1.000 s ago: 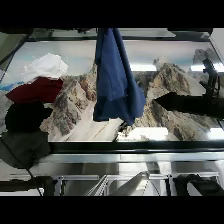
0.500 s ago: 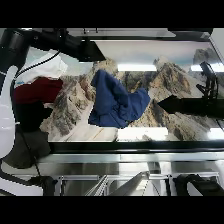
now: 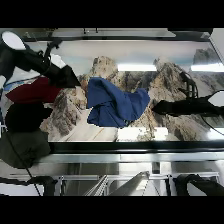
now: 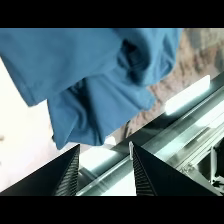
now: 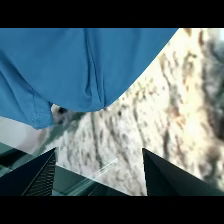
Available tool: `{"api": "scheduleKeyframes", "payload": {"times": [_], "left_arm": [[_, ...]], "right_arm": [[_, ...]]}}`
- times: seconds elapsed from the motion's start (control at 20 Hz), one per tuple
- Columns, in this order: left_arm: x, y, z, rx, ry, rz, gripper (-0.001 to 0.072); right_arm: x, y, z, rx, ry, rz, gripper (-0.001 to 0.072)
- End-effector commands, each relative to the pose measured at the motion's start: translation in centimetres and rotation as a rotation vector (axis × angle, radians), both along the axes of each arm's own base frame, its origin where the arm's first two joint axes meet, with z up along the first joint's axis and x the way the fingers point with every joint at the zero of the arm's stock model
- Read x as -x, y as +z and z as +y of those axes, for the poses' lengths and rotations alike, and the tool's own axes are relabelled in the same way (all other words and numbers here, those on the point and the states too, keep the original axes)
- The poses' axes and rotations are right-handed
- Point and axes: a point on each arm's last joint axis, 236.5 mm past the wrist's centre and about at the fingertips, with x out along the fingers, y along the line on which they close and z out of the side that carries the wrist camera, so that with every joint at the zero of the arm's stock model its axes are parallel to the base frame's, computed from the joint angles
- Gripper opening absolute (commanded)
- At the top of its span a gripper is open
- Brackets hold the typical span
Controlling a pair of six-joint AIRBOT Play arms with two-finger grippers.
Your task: Fold the shirts.
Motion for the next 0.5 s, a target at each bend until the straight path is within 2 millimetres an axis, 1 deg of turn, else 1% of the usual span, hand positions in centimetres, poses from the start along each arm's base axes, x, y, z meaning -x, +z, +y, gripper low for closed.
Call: {"api": "scheduleKeyframes", "payload": {"times": [0.0,0.05,0.1,0.15,0.25,0.35,0.45], "left_arm": [[2.7,-7.2,0.5,-0.029,0.085,0.066,0.0334],[2.8,-9.2,0.3,-0.04,0.115,0.062,0.0334],[2.5,-10.6,0.3,-0.052,0.146,0.044,0.0334],[1.8,-11.6,0.1,-0.061,0.182,0.01,0.0334],[-0.1,-12.1,-0.1,-0.077,0.22,-0.08,0.0334],[-1.8,-12.0,-0.6,-0.086,0.242,-0.159,0.0335],[-2.5,-12.2,-0.8,-0.097,0.251,-0.193,0.0335]], "right_arm": [[-0.4,-3.7,2.4,-0.045,0.026,0.086,0.0586],[-0.4,-4.7,3.4,-0.054,0.033,0.107,0.0587],[-0.4,-5.6,4.4,-0.059,0.039,0.12,0.0587],[-0.6,-6.5,5.4,-0.061,0.041,0.128,0.0587],[-1.2,-7.9,7.0,-0.065,0.026,0.125,0.0586],[-1.9,-9.0,8.4,-0.085,-0.011,0.12,0.0587],[-2.6,-9.6,9.5,-0.118,-0.059,0.127,0.0586]]}}
